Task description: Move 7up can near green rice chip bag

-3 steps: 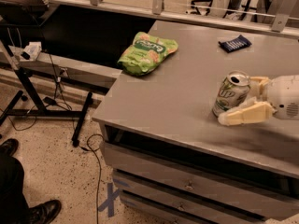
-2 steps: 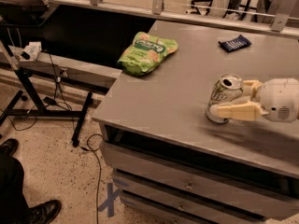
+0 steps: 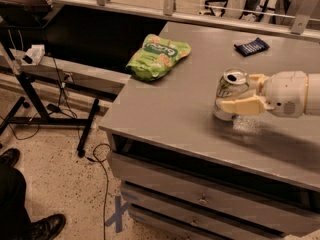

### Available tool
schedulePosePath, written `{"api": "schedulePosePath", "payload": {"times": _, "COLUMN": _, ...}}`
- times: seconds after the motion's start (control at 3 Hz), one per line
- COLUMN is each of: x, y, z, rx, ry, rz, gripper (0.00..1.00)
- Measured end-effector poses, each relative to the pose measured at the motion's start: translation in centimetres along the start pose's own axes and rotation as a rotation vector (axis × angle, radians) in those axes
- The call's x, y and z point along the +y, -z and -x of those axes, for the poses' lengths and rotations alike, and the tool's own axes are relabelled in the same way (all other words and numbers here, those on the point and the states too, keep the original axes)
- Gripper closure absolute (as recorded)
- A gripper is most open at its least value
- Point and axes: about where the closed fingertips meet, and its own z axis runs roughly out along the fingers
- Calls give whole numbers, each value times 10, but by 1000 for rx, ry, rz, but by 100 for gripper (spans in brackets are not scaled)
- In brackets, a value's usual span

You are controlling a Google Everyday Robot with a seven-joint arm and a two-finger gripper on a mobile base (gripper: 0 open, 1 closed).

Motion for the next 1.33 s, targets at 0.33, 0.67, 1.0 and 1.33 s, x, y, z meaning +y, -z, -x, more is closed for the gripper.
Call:
{"api": "schedulePosePath", "payload": {"times": 0.33, "x": -27, "y": -6, "z": 52, "rx": 42, "ry": 129, "rz": -19, "gripper": 100}}
{"api": "schedulePosePath", "payload": {"times": 0.67, "x": -26, "y": -6, "z": 51, "rx": 42, "ry": 127, "rz": -18, "gripper": 100}}
{"api": "schedulePosePath", "payload": {"times": 1.0, "x": -39, "y": -22, "z": 57, "rx": -11, "ry": 135, "rz": -36, "gripper": 100}}
{"api": "schedulePosePath", "payload": {"times": 1.33, "x": -65, "y": -64, "z": 70, "rx": -82, "ry": 139, "rz": -44, "gripper": 100}}
